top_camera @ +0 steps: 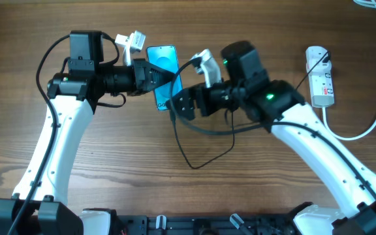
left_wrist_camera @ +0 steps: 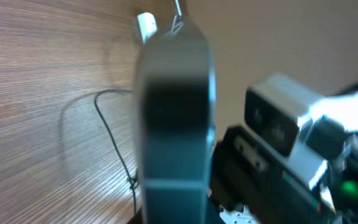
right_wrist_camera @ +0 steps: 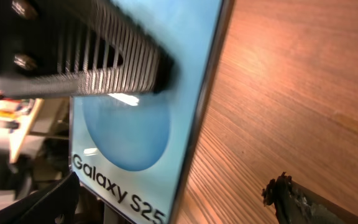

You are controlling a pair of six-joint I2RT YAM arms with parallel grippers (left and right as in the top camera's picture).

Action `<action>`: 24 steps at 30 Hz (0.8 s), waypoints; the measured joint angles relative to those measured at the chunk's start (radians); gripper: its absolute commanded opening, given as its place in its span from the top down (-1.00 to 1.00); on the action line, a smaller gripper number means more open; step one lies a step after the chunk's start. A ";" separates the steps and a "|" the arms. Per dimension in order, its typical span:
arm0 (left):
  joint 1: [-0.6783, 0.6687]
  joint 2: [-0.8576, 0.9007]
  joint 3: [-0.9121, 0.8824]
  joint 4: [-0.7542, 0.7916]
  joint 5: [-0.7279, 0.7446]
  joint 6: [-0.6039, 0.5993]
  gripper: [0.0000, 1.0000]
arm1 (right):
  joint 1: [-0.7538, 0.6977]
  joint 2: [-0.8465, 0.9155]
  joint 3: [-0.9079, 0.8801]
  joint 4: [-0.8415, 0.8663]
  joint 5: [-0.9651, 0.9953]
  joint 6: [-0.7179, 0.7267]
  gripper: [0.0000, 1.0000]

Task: Plug charger to phone and switch on socket
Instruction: 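Open the left gripper, leaving the phone held by the right gripper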

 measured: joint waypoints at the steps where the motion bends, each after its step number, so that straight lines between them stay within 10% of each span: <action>1: 0.000 0.000 0.000 0.007 0.013 -0.001 0.92 | -0.024 0.000 0.000 0.001 -0.040 -0.016 -0.95; 13: -0.009 -0.001 -0.003 0.201 0.284 0.000 0.92 | -0.138 0.000 0.005 0.146 -0.534 -0.085 -0.14; 24: -0.064 -0.001 -0.003 0.298 0.304 0.000 0.92 | -0.138 0.000 0.006 0.150 -0.550 -0.032 0.49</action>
